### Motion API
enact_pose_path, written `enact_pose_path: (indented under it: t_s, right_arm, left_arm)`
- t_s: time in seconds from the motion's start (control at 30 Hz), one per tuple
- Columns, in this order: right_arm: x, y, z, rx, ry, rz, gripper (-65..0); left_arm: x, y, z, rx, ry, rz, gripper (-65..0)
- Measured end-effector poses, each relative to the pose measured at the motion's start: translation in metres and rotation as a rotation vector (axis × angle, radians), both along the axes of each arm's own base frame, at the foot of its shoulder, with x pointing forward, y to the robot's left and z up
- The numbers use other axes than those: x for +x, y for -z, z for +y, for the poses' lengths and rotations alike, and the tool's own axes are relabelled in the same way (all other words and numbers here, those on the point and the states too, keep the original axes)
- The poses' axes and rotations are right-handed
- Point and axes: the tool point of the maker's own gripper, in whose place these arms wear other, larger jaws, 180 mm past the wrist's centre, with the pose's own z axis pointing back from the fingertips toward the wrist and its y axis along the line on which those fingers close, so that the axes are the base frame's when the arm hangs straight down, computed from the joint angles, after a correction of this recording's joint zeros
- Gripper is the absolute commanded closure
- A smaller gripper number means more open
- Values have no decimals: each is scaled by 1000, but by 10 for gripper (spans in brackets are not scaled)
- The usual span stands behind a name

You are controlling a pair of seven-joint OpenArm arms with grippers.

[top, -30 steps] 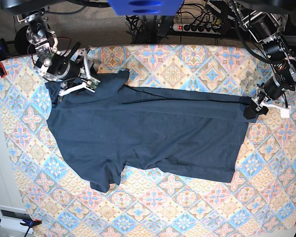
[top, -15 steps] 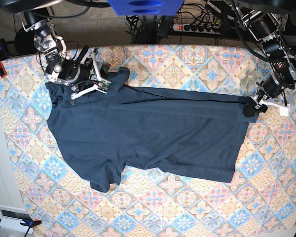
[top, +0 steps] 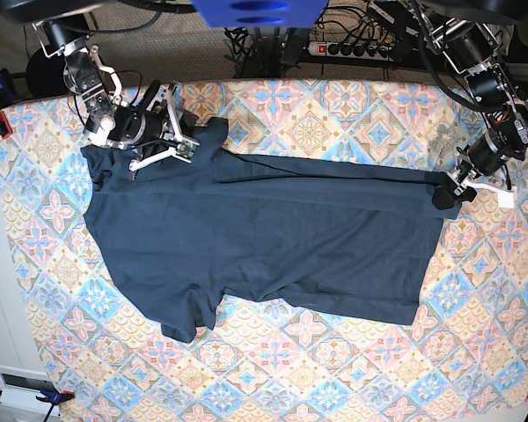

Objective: Layout the t-shirt on the table in an organized manner, then fold the t-shirt properly
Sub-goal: 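Grasp the shirt edge with the right gripper near the sleeve, then pull the held shirt edges apart with both grippers to straighten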

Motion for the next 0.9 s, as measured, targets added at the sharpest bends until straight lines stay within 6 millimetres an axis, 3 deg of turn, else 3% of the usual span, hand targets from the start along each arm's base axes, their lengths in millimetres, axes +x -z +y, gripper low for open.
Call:
enact_pose_path:
  t_s: [0.1, 0.23, 0.37, 0.53, 0.8, 0.9]
  right_arm:
    - [1, -3, 2, 4, -6, -8, 0]
    - [6, -20, 4, -4, -16, -63, -7]
    - [28, -50, 2, 24, 10, -170, -7]
    - [32, -52, -28, -19, 97, -179, -7]
    - [60, -74, -67, -42, 215, -263, -7]
    - [86, -88, -73, -56, 234, -312, -7]
  left_arm:
    - [0, 1, 1, 5, -1, 4, -375]
    - [-1, 1, 0, 3, -1, 3, -375]
    - [-1, 1, 0, 2, 0, 5, -375]
    - [-1, 1, 1, 3, -3, 2, -375]
    - [-1, 1, 1, 4, -4, 2, -375]
    - [-1, 1, 1, 4, -4, 2, -375]
